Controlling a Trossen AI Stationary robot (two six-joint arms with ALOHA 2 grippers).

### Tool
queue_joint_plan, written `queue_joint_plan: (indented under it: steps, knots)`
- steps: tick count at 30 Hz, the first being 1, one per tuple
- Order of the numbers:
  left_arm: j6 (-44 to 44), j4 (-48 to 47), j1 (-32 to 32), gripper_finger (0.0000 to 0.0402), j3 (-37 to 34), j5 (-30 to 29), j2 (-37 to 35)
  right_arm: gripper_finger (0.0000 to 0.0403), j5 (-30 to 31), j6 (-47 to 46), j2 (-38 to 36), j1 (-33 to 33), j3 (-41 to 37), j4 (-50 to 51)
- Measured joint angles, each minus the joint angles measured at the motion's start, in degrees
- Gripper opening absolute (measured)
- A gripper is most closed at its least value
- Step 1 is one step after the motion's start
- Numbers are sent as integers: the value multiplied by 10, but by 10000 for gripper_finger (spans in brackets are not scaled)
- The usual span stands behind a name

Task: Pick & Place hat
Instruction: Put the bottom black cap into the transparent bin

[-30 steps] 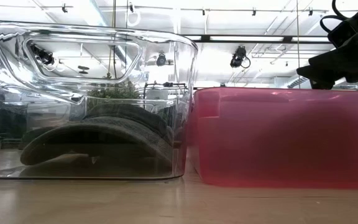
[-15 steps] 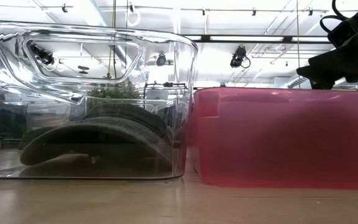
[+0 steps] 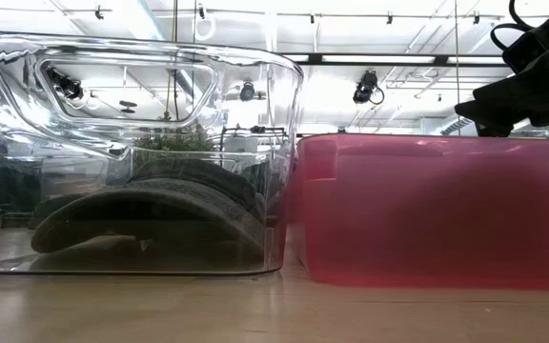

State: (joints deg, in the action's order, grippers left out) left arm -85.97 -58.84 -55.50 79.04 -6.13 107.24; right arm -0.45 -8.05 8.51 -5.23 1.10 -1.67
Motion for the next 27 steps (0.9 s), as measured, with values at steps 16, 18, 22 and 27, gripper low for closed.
queue_joint_plan:
  steps: [16,18,22,27]
  knots:
    - [160,-38,-73,7,151,-229,0,160,0,0,0,0,0,0]
    - [206,-37,-75,7,170,-279,0,160,0,0,0,0,0,0]
    - [296,-37,-70,7,189,-350,0,160,0,0,0,0,0,0]
    - [379,-38,-47,7,191,-390,0,160,0,0,0,0,0,0]
